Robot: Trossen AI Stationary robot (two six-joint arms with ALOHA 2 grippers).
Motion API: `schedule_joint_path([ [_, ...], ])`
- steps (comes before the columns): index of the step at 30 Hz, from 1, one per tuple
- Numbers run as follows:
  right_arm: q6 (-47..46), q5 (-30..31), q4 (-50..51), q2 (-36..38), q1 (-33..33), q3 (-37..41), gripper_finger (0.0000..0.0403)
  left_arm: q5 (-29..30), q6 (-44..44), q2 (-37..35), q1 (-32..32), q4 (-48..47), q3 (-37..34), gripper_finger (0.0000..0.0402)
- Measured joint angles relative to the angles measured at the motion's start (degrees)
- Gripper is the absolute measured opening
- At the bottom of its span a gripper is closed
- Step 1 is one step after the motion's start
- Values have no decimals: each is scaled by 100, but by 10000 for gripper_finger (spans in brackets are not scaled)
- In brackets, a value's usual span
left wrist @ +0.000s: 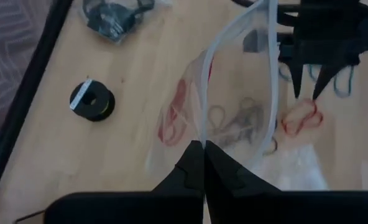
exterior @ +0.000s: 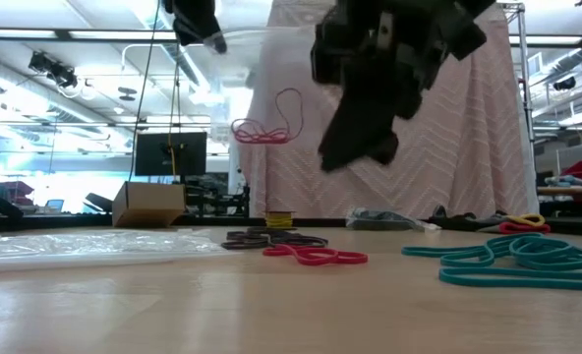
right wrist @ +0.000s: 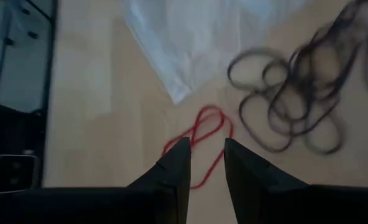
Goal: Sort rubber bands
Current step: Put the red rubber band into the transparent zip bag
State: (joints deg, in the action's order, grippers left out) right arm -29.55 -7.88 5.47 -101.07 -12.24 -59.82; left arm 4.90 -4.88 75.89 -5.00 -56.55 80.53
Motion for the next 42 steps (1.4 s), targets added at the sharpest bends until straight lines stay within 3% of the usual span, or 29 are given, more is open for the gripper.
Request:
schedule_joint_path([
  [9, -992, 200, -930, -855, -755, -2, 85, -28, 268, -309, 22, -132, 4, 4],
  [19, -1055, 1389, -190, -1464, -1136, -418, 80, 147, -477, -771, 25, -188, 4, 5],
  [23, -1589, 1415, 419, -1537, -1096, -704, 21, 238, -747, -825, 25, -178, 2, 5],
  [26, -1737, 1495, 608, -1504, -1092, -845, 5, 248, -791, -844, 25, -155, 4, 5],
  [30, -1804, 1753, 882, -1178, -1091, -913, 1, 250, -807, -838, 25, -160, 4, 5],
  [34, -1837, 2156, 1248, -398, -1109, -943, 0, 249, -798, -805, 25, -180, -13, 5],
  [42, -1134, 2633, 1643, 996, -1117, -956, 0, 184, -556, -421, 25, -173, -17, 5],
])
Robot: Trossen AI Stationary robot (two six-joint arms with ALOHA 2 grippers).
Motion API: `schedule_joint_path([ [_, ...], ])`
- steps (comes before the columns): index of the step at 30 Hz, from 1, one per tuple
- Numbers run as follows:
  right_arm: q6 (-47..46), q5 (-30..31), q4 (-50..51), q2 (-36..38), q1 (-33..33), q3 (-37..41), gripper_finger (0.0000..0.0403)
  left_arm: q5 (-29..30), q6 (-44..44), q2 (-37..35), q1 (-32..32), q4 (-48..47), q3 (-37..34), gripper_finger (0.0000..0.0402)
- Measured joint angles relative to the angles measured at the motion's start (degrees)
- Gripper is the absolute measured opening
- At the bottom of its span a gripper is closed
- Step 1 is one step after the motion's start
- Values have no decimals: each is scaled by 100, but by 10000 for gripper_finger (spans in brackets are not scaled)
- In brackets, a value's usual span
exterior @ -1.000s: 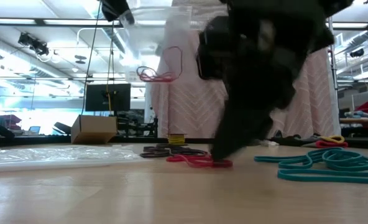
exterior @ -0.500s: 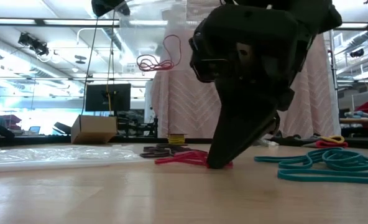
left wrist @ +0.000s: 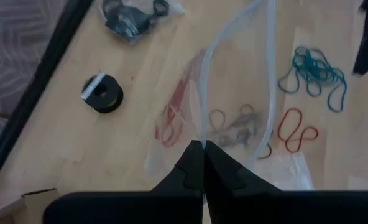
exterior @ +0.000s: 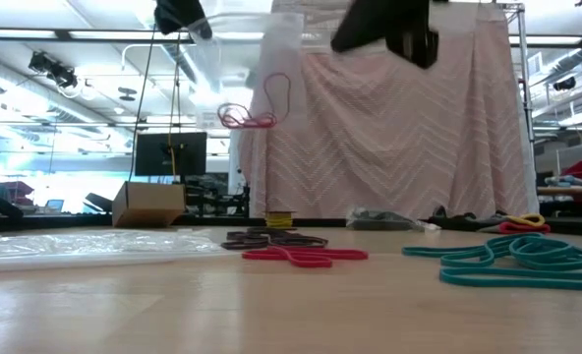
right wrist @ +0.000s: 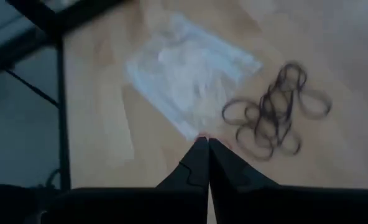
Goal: Sort rubber bands
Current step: Put the red rubber band into the transparent zip bag
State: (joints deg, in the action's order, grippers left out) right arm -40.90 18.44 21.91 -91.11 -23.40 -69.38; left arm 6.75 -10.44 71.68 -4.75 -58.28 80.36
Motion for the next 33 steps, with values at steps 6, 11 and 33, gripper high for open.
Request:
schedule_joint_path([
  [6, 840, -447, 426, -308, 31, 11, 1, -47, 120, 191, 3, -34, -2, 5],
  [11, 892, -573, 264, -1186, 95, 22, 17, -67, 106, 130, 4, -61, -2, 5],
  [33, 386, -1581, -919, -2633, 155, -46, 80, -81, -39, 105, 155, -206, -2, 5],
])
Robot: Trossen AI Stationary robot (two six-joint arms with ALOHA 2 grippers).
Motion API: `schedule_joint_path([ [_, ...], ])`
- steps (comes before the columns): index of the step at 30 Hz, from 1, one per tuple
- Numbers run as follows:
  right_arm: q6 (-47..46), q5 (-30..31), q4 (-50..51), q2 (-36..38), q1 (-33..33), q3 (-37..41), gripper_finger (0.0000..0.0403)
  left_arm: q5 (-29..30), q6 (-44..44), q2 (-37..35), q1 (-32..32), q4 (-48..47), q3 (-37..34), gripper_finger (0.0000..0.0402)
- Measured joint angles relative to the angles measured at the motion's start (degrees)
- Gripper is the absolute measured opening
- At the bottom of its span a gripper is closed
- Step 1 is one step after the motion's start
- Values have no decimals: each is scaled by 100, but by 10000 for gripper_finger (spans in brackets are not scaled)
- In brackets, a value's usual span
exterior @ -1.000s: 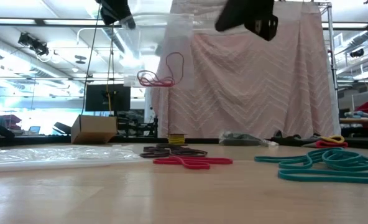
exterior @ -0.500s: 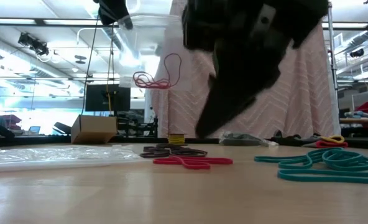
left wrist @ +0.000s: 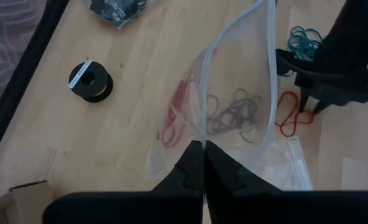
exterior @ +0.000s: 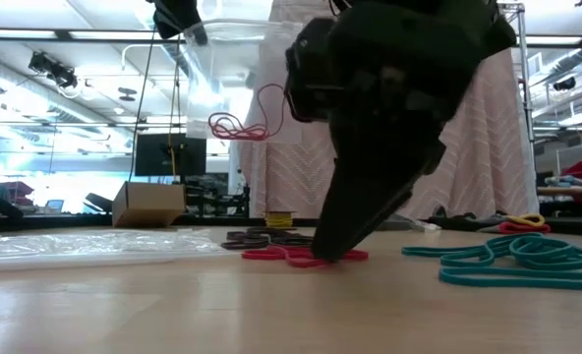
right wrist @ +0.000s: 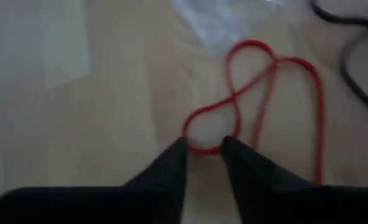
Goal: Sort rubber bands
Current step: Put the red rubber band into the transparent zip bag
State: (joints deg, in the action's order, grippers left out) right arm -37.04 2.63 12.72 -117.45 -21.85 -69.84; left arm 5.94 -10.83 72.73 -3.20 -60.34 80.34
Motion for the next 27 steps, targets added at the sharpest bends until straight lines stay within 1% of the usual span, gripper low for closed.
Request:
schedule_joint_path([
  [2, -265, 5, 138, 0, -20, 0, 26, 1, -27, 0, 0, -6, 0, 5],
  [3, -339, 50, 171, 0, -33, 0, 14, 1, -31, 0, 0, -5, 0, 5],
  [6, -752, 230, 240, 1, -58, 2, 5, 2, -33, 0, 0, 2, 0, 5],
  [10, -999, 256, 231, 84, -14, 29, 1, 4, -33, 0, 0, 17, 0, 5],
  [16, -936, 528, 477, 368, 108, 76, 0, 17, -33, 0, 0, 20, 0, 5],
  [21, -760, 708, 839, 468, 239, 79, 0, 38, -11, 0, 0, 24, 0, 5],
  [25, -294, 740, 819, 477, 252, 78, 0, 37, -7, 0, 0, 24, 0, 5],
  [27, -233, 699, 825, 481, 256, 76, 0, 37, 1, 1, 0, 23, 0, 5],
])
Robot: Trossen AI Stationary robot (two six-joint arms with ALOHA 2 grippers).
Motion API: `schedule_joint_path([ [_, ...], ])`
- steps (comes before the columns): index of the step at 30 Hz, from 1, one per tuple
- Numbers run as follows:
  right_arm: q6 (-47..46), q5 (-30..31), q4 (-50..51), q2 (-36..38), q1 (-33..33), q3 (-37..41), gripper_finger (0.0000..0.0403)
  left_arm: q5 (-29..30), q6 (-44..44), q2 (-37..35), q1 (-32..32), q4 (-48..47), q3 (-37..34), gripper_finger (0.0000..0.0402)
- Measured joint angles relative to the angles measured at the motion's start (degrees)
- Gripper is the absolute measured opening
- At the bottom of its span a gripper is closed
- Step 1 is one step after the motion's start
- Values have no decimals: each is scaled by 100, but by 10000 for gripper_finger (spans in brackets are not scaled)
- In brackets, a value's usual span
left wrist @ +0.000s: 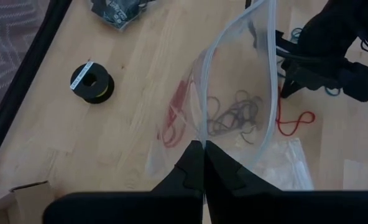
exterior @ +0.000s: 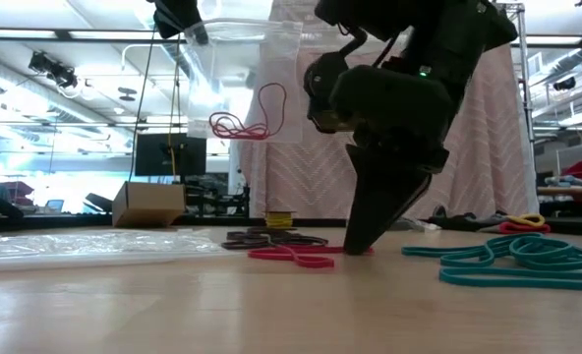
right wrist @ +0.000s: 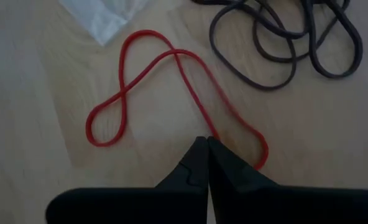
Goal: Sort rubber bands
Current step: Put the red rubber band into the transparent zip bag
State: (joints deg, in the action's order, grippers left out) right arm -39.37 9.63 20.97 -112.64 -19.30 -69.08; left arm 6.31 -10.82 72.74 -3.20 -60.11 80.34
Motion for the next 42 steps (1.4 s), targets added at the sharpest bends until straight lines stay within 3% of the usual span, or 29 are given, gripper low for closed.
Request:
schedule_joint_path([
  [5, -103, -245, -8, 61, 71, 0, 0, 0, 6, -1, 0, -3, 0, 5],
  [13, 150, 73, 14, 529, 69, -2, 0, -2, 98, -1, 0, -19, 0, 5],
  [19, 1708, -501, -56, 519, 168, 6, 2, -4, 189, -1, 0, -11, 0, 5],
  [23, 2265, -986, -28, 489, 183, 136, 30, -61, 220, -1, 0, -16, 0, 5],
  [34, 2554, -1121, -229, 483, 378, 442, 140, -142, 284, -1, 142, -42, 0, 5],
  [38, 2595, -988, -292, 483, 386, 442, 150, -144, 287, 0, 184, -110, 0, 5],
  [42, 2598, -896, -614, 387, 316, 440, 135, -144, 286, -1, 188, -112, 0, 5],
])
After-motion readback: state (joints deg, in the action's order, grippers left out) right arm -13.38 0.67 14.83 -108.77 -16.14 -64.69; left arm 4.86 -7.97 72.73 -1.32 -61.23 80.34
